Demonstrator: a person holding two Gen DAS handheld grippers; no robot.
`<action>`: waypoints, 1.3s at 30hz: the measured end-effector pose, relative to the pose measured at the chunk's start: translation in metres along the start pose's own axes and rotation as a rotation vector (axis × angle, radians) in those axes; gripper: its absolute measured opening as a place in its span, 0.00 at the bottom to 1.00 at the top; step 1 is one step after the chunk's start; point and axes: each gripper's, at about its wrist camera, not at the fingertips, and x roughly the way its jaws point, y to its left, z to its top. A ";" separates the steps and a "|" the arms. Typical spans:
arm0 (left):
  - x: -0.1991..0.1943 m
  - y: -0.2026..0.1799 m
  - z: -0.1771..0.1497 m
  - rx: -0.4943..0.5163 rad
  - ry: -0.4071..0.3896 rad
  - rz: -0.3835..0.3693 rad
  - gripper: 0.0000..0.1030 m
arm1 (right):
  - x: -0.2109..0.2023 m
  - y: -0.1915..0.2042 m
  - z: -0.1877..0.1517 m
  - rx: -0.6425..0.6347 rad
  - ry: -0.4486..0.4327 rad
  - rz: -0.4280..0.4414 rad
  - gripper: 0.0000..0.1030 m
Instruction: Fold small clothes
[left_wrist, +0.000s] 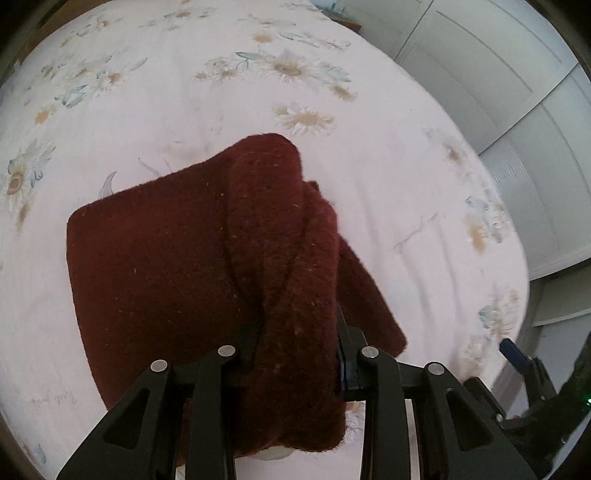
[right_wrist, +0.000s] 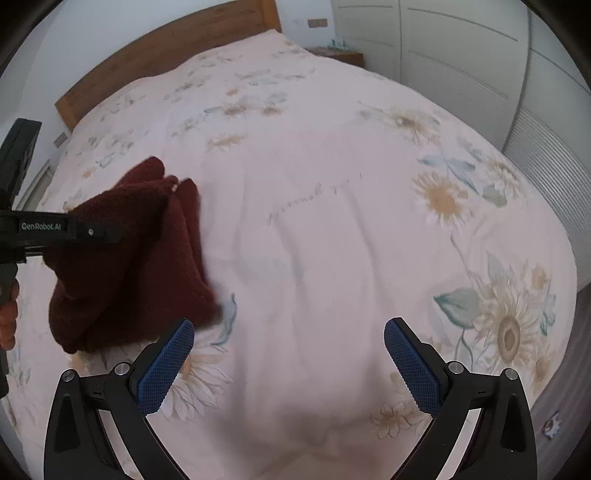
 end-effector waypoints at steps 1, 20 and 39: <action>0.003 -0.002 -0.001 0.000 -0.001 0.016 0.30 | 0.002 -0.002 -0.002 0.006 0.007 0.002 1.00; -0.066 0.012 0.014 -0.057 -0.124 0.050 0.99 | -0.037 0.030 0.015 -0.110 -0.066 0.009 1.00; -0.099 0.122 -0.074 -0.087 -0.087 0.259 0.99 | 0.022 0.219 0.122 -0.381 0.210 0.151 0.91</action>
